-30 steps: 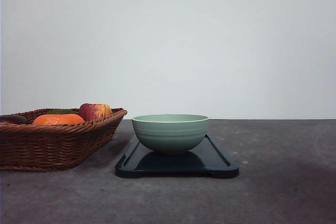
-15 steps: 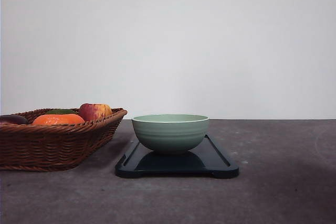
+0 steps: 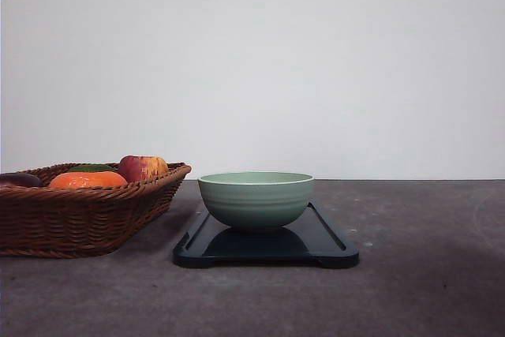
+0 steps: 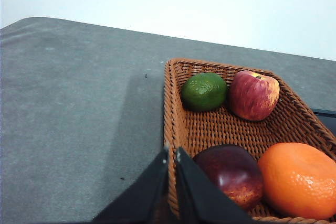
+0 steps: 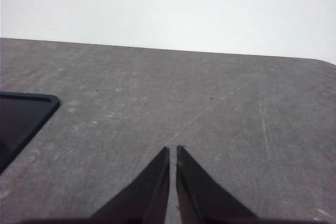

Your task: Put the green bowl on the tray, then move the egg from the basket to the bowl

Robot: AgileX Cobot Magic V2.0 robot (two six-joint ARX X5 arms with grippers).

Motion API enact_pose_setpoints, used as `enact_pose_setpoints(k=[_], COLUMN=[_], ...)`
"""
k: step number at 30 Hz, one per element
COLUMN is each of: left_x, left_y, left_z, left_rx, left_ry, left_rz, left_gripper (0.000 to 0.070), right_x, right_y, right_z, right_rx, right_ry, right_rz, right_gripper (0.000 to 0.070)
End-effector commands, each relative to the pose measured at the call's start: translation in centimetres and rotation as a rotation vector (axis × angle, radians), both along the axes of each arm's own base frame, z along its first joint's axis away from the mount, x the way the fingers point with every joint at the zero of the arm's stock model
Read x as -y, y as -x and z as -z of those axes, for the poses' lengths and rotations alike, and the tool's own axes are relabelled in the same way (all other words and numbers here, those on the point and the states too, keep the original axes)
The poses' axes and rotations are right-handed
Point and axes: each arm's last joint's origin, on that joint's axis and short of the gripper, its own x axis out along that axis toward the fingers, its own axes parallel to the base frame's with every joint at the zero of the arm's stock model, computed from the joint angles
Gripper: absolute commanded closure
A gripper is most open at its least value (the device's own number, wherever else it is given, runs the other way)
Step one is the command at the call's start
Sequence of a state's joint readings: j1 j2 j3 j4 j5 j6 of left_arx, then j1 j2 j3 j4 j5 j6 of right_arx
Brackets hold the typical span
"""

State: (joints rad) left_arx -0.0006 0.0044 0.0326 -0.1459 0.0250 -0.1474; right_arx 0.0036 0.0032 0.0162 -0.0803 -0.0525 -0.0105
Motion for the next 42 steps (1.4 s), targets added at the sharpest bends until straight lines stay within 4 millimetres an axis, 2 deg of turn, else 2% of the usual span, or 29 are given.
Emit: enact_pose_setpoints(k=[1,42], left_x=[-0.01,-0.01], left_y=[-0.10,-0.10], left_z=[0.48,0.48], left_rx=[-0.006,-0.006], left_ry=[0.003,0.003], left_rz=[-0.003,-0.003], left_gripper=[0.0687,0.0687], right_x=[0.00,0.00], right_y=[-0.03,-0.03], right_z=[0.10,0.10], right_rx=[0.001,0.001], right_ry=[-0.011,-0.011], right_rz=[0.002,0.002], right_gripper=[0.0685,0.0685])
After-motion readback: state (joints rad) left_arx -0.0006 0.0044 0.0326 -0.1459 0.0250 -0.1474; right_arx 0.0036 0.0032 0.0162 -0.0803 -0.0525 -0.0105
